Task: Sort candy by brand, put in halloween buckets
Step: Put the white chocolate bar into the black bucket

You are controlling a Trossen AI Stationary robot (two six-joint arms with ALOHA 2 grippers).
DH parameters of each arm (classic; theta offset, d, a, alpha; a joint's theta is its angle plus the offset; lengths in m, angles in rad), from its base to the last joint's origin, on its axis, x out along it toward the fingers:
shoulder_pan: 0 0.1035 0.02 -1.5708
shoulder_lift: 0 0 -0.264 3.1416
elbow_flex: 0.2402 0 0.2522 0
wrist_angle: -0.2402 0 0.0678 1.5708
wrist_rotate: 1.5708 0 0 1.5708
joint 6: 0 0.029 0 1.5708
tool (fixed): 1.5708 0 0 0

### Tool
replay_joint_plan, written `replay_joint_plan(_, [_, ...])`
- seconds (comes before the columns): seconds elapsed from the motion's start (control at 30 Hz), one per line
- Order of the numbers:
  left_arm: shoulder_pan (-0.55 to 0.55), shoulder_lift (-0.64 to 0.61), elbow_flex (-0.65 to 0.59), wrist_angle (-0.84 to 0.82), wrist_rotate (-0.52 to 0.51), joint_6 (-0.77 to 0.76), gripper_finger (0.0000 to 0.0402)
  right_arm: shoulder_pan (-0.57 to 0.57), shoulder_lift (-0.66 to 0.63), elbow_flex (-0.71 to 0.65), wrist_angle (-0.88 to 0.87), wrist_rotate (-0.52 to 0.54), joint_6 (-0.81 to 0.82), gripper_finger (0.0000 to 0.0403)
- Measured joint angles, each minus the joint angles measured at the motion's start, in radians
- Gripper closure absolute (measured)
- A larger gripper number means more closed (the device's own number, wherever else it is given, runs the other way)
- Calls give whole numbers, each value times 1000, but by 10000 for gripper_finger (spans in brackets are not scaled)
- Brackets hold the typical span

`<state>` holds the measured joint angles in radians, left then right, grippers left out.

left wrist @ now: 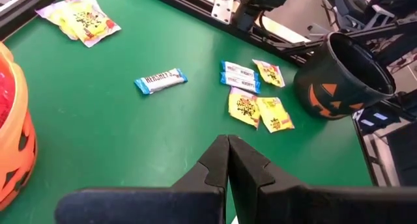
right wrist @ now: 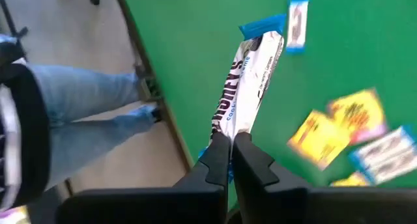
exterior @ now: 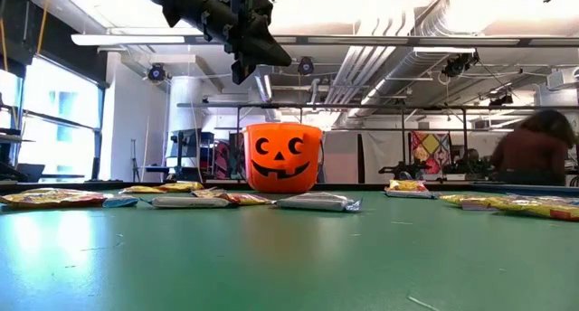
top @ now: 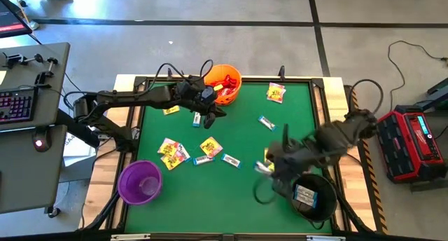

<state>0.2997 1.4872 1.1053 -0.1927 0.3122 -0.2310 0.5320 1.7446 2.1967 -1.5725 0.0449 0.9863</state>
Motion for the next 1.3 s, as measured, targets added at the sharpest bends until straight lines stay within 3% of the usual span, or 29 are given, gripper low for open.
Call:
replay_joint_plan(0.2, [0,0,0,4,1,8,402,146,-1,-46,5,-35,276,403])
replay_joint_plan(0.5, [0,0,0,4,2,7,402,266,-1,-300,1,-230,651,403])
replay_joint_plan(0.73, [0,0,0,4,4,7,402,334,-3,-467,1,-305,876,403])
replay_joint_plan(1.0, [0,1,0,3,4,8,402,358,-20,-627,21,-307,856,403])
replay_joint_plan(1.3, [0,1,0,3,3,8,402,344,-180,-838,145,-232,815,403])
